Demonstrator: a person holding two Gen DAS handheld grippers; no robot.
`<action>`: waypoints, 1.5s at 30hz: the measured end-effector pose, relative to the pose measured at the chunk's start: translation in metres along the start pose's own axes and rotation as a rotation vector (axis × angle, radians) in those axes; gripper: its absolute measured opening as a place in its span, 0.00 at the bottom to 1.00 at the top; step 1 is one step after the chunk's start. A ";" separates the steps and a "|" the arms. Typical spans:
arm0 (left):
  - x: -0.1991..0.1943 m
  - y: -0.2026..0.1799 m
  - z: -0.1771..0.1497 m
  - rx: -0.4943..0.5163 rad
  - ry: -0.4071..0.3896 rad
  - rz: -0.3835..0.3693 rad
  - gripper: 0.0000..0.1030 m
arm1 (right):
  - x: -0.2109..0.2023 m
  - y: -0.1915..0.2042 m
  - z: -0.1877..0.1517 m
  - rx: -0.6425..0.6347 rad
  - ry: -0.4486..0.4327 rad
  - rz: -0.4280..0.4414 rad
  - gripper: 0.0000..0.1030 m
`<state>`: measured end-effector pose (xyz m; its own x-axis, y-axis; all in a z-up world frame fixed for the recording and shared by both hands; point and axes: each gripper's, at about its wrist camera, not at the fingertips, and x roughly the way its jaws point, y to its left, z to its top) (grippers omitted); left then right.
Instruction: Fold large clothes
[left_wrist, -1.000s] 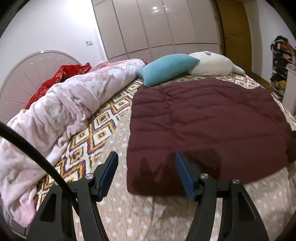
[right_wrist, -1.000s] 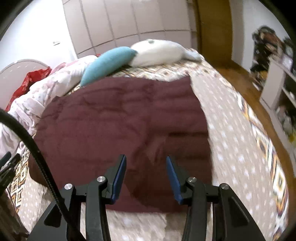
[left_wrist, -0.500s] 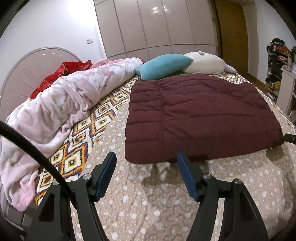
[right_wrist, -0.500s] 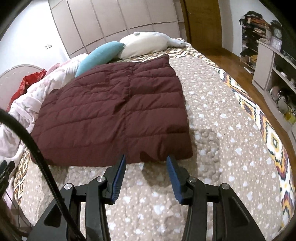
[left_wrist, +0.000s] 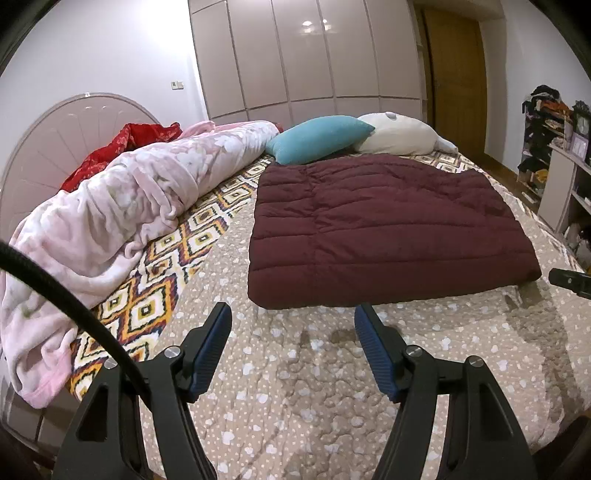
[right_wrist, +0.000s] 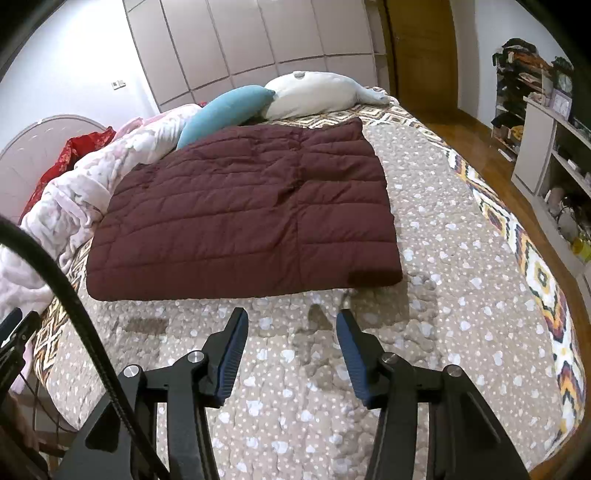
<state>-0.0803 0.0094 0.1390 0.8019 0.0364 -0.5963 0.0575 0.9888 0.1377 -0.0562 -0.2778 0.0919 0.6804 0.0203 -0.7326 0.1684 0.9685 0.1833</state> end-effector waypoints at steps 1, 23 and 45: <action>-0.002 0.001 0.000 -0.004 -0.001 -0.002 0.66 | -0.002 -0.001 0.000 0.002 -0.004 -0.001 0.52; 0.027 0.008 0.001 -0.025 0.048 -0.018 0.67 | 0.042 -0.010 0.052 0.061 -0.014 -0.054 0.53; 0.178 0.060 0.081 -0.095 0.118 -0.089 0.72 | 0.095 -0.097 0.124 0.232 -0.009 0.030 0.75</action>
<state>0.1138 0.0633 0.1053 0.7208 -0.0403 -0.6920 0.0638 0.9979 0.0083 0.0803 -0.4007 0.0856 0.6937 0.0454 -0.7188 0.3064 0.8846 0.3516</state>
